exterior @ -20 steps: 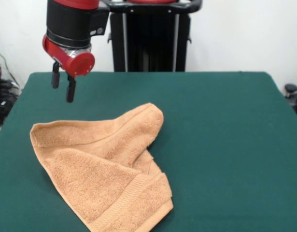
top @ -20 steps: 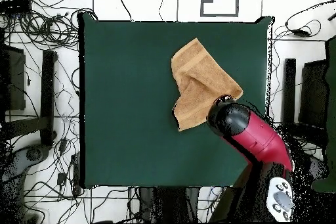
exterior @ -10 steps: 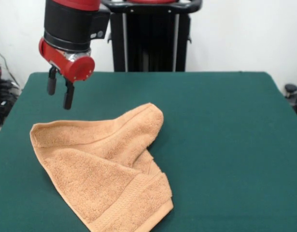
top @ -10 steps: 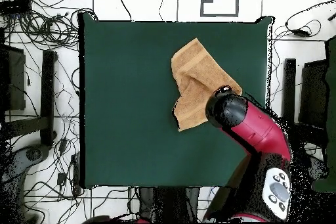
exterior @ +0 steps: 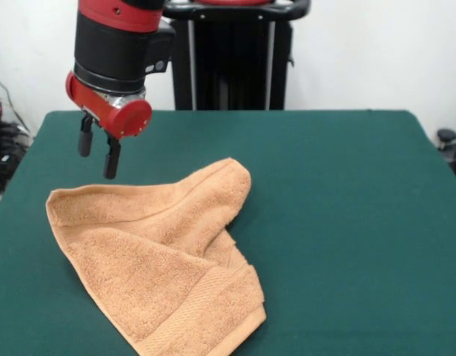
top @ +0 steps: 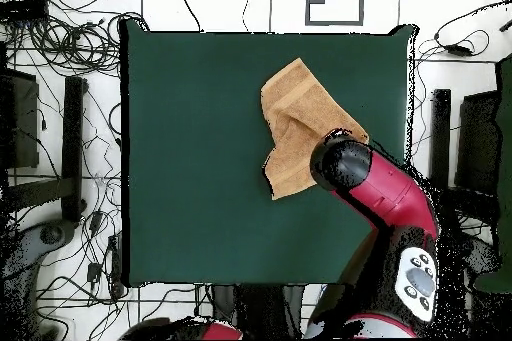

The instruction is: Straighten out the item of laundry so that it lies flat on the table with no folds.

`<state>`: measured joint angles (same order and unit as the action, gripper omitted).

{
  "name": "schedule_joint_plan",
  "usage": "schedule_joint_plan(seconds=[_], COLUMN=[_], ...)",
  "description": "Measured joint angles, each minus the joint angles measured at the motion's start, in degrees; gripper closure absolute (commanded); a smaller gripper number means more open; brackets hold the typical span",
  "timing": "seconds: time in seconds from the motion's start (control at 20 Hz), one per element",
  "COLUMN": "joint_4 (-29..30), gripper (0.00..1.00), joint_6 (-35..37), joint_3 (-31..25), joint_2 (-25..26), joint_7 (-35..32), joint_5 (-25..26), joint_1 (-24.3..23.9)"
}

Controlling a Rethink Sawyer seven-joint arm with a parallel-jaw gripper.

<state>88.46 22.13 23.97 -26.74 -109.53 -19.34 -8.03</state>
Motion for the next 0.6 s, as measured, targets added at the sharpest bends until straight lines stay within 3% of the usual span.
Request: schedule_joint_plan(seconds=[0.6], joint_4=[-0.02], gripper=[0.0], joint_6=[-3.26], joint_3=[-0.4], joint_2=[0.66], joint_7=[0.0], joint_5=[0.0], joint_1=[-0.24])
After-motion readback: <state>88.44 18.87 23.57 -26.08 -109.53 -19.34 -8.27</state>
